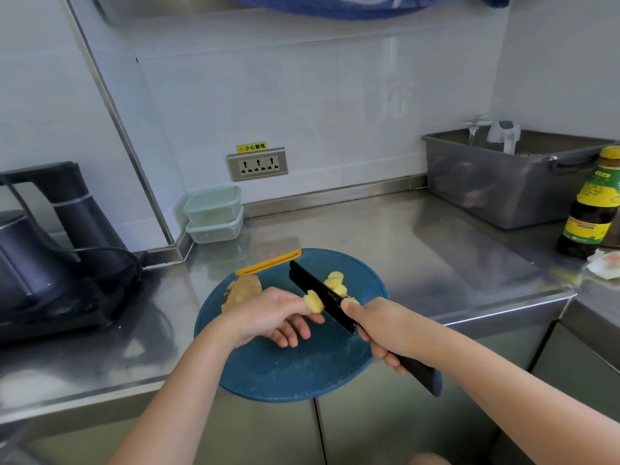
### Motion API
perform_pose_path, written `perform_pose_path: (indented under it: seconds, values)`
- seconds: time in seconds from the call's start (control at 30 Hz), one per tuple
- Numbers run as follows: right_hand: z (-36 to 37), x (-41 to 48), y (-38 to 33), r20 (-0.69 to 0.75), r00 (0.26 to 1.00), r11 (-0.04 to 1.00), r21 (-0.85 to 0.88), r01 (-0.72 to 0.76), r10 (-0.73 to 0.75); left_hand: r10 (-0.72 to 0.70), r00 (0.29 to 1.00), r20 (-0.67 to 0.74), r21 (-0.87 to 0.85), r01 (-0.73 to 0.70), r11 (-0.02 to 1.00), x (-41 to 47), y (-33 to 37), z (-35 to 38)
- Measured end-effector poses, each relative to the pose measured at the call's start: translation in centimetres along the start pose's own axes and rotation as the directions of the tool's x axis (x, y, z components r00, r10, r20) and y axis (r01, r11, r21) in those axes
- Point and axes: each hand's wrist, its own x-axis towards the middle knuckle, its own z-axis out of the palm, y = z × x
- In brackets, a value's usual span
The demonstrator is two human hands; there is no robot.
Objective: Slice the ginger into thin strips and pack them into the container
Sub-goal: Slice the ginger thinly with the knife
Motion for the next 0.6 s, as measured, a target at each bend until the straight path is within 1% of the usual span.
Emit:
perform_pose_path:
  seconds: [0.13, 0.33, 0.5, 0.6]
  values:
    - [0.2, -0.2, 0.4, -0.020, 0.999, 0.999, 0.008, 0.049, -0.049, 0.015, 1.000, -0.004, -0.007, -0.015, 1.000, 0.5, -0.4, 0.6]
    - [0.5, -0.4, 0.8, -0.042, 0.993, 0.994, -0.018, 0.112, -0.113, 0.037, 0.994, -0.106, -0.079, -0.046, 0.996, 1.0, -0.8, 1.0]
    - [0.4, -0.1, 0.8, -0.039, 0.995, 0.995, 0.017, 0.098, -0.097, 0.067, 0.985, -0.160, -0.108, -0.085, 0.991, 1.2, -0.9, 1.3]
    - [0.3, 0.0, 0.8, -0.035, 0.997, 0.996, 0.034, 0.077, -0.076, 0.066, 0.975, -0.210, -0.087, -0.086, 0.993, 1.4, -0.9, 1.3]
